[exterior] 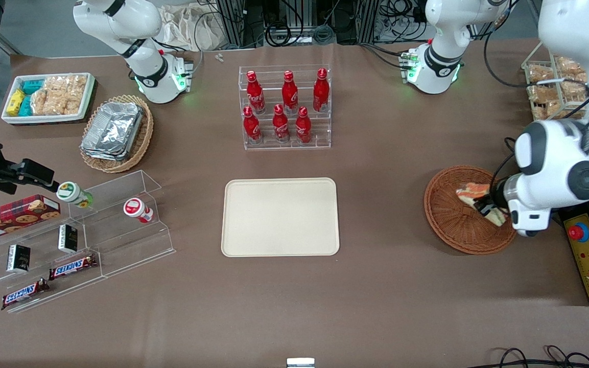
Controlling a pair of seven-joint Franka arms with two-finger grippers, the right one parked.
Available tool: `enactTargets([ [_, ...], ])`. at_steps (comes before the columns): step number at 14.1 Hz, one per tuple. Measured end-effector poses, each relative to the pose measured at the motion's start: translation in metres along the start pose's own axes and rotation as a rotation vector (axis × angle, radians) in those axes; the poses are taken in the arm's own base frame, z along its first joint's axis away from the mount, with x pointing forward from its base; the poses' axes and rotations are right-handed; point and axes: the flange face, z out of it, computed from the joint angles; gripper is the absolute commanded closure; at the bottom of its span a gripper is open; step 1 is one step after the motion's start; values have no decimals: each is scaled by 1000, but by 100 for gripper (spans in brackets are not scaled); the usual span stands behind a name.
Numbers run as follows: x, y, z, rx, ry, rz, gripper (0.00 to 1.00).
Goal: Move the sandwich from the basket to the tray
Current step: 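Lower the left gripper and close it on the wrapped sandwich, then lift the sandwich and carry it with the left gripper to the cream tray, then lower the sandwich onto the tray and open the left gripper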
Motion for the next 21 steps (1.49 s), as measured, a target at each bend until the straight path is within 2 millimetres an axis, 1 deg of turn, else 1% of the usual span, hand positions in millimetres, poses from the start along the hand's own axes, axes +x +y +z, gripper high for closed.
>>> enactTargets([
  [1, -13, 7, -33, 6, -4, 47, 100],
  [2, -29, 18, -61, 3, -8, 104, 100],
  [3, -48, 34, -82, -10, -17, 172, 100],
  [4, -71, 52, -94, -20, -28, 239, 100],
  [6, -115, 87, -105, -36, -26, 346, 100],
  [9, -183, 140, -113, -74, -1, 504, 100],
  [10, -203, 157, -114, -95, 14, 547, 100],
  [11, -224, 174, -111, -107, 22, 582, 100],
  [12, -241, 189, -103, -106, 28, 607, 100],
  [13, -254, 202, -93, -97, 40, 634, 100],
  [15, -272, 230, -69, -84, 94, 703, 100],
  [18, -319, 272, -23, -58, 177, 819, 100],
  [19, -330, 284, -8, -75, 194, 835, 100],
  [20, -336, 293, 6, -84, 209, 848, 100],
  [21, -335, 300, 22, -78, 225, 856, 100],
])
